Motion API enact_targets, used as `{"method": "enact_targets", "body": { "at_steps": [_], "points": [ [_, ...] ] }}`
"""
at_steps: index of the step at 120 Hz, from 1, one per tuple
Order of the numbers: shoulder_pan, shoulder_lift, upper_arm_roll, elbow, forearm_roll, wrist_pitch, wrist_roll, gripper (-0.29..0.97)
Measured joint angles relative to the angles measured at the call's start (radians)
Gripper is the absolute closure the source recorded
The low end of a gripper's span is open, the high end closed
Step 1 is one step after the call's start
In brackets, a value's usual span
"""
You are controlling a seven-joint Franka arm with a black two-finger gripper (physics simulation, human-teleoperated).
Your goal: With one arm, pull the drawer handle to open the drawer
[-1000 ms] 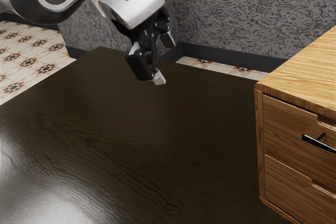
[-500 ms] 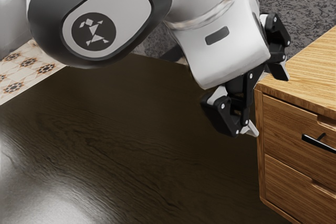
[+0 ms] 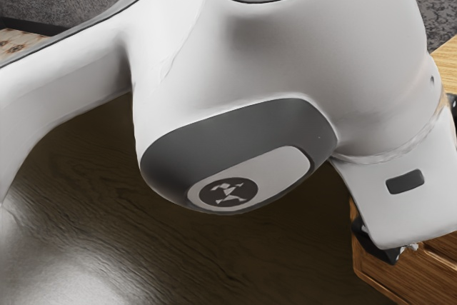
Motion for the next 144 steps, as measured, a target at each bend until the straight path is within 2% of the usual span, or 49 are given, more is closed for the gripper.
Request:
{"method": "enact_targets", "body": {
  "at_steps": [9, 30, 76, 95, 109, 144],
  "points": [
    [-0.001, 0.006, 0.002, -0.001, 0.022, 0.026, -0.027, 0.09],
    [0.016, 0.046, 0.022, 0.005, -0.008, 0.058, -0.079, 0.22],
    [-0.014, 0.083, 0.039, 0.011, -0.019, 0.089, -0.158, 0.31],
    [-0.015, 0.086, 0.041, 0.008, -0.018, 0.092, -0.183, 0.49],
    [-0.013, 0.077, 0.041, 0.002, -0.016, 0.093, -0.197, 0.59],
    [-0.024, -0.039, 0.04, -0.14, -0.034, 0.094, -0.232, 0.68]
  ]
}}
